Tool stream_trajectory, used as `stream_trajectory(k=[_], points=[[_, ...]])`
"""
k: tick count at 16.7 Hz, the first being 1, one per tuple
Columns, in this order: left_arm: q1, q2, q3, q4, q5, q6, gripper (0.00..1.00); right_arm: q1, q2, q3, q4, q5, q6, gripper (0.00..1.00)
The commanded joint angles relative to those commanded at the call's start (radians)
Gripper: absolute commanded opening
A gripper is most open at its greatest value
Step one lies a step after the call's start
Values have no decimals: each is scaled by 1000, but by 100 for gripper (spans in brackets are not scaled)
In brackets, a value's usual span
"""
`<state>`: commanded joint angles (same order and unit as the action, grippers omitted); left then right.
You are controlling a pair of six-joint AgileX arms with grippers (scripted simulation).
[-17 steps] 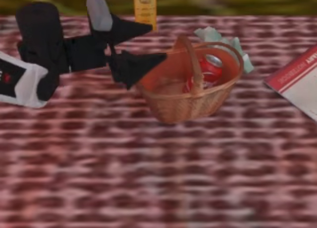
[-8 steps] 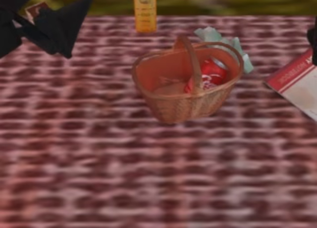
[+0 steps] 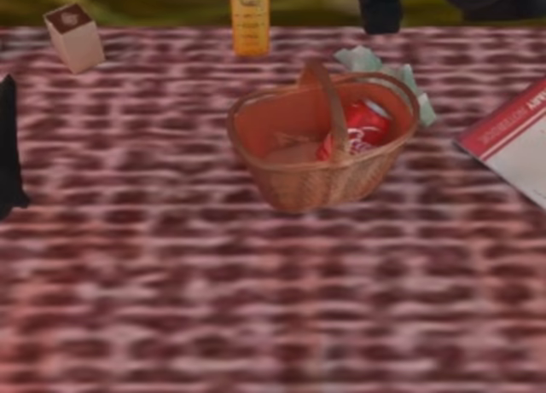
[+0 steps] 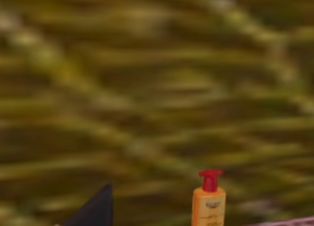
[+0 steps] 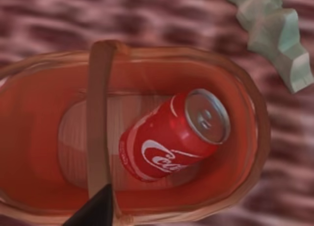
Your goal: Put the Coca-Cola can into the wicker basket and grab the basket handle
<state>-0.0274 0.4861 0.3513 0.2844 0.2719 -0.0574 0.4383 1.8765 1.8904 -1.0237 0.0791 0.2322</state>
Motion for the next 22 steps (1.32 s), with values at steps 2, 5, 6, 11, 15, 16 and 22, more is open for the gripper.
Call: stream_trajectory(k=[2,5,6,11,15,16,22], points=[[16,-150,-93,-75,-81,16,100,37,164,171,-85,6,22,100],[33,-329,-220,-177,-180,36,100,82,368,382,-191,14,50,100],[37,-376,-256,-206,-207,42,100,94,422,437,-219,16,58,100],[47,-486,-351,-284,-272,57,100,125,560,574,-290,21,78,100],[47,-486,-351,-284,-272,57,100,125,560,574,-290,21,78,100],[47,-486,-351,-284,-272,57,100,119,561,571,-288,20,77,100],[47,-486,-351,-284,-272,57,100,121,568,513,-220,20,75,100]])
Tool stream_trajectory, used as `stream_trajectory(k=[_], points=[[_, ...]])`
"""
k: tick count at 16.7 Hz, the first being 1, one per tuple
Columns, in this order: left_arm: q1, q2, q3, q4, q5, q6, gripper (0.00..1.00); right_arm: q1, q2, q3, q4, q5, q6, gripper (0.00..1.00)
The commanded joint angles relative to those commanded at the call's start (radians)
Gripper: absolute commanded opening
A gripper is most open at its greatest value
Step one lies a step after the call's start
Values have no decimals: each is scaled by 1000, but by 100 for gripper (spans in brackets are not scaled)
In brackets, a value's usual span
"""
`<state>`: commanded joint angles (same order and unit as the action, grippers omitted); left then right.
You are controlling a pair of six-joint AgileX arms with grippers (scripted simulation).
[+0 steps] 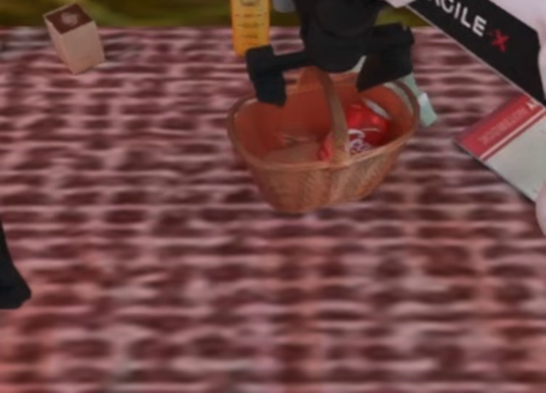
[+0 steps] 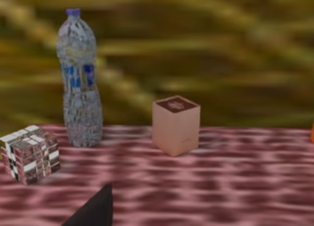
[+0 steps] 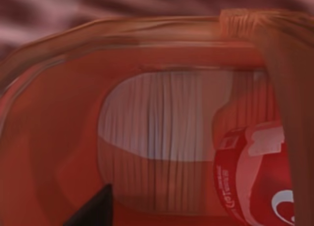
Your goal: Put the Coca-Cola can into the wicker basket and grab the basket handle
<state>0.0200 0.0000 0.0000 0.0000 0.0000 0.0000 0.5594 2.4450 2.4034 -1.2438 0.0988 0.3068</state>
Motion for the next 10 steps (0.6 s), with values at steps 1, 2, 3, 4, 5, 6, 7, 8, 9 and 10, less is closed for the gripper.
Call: stream_trajectory(k=[1,2,3,4,5,6,7,8,9,10], points=[[0,0,0,0,0,0,100,0,0,-1,1,0,0,100],[0,0,0,0,0,0,100,0,0,-1,1,0,0,100],[0,0,0,0,0,0,100,0,0,-1,1,0,0,100],[0,0,0,0,0,0,100,0,0,-1,1,0,0,92],[0,0,0,0,0,0,100,0,0,-1,1,0,0,85],[0,0,0,0,0,0,100,0,0,-1,1,0,0,77],[0,0,0,0,0,0,100,0,0,-1,1,0,0,70],[0,0,0,0,0,0,100,0,0,-1,1,0,0,62],[0,0,0,0,0,0,100,0,0,-1,1,0,0,55],[0,0,0,0,0,0,100,0,0,-1,1,0,0,47]])
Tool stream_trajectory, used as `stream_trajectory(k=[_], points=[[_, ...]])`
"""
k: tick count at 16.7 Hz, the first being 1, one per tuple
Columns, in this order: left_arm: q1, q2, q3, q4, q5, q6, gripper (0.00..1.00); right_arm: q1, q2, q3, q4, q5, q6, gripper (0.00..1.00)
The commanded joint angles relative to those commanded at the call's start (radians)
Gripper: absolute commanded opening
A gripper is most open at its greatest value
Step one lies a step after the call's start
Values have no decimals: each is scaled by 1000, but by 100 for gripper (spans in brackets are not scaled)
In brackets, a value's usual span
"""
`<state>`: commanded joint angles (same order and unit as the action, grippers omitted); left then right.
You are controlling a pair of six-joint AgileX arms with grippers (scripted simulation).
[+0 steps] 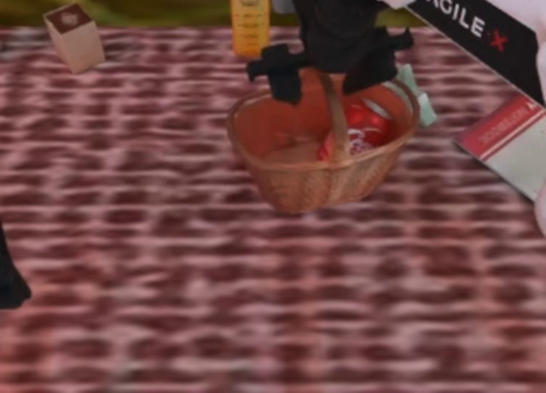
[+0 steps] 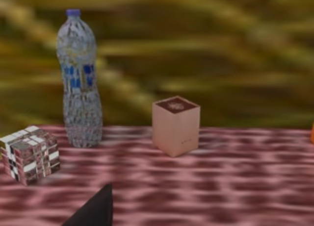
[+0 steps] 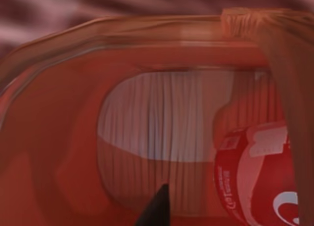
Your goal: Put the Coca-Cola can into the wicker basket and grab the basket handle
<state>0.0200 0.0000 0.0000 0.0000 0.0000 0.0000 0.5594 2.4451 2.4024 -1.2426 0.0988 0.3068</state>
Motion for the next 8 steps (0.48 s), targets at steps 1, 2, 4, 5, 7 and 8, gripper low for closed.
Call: stream_trajectory(k=[1,2,4,5,7,8], points=[[0,0,0,0,0,0,100,0,0,0,0,0,0,40],[0,0,0,0,0,0,100,0,0,0,0,0,0,32],[0,0,0,0,0,0,100,0,0,0,0,0,0,17],[0,0,0,0,0,0,100,0,0,0,0,0,0,10],[0,0,0,0,0,0,100,0,0,0,0,0,0,0],[0,0,0,0,0,0,100,0,0,0,0,0,0,0]])
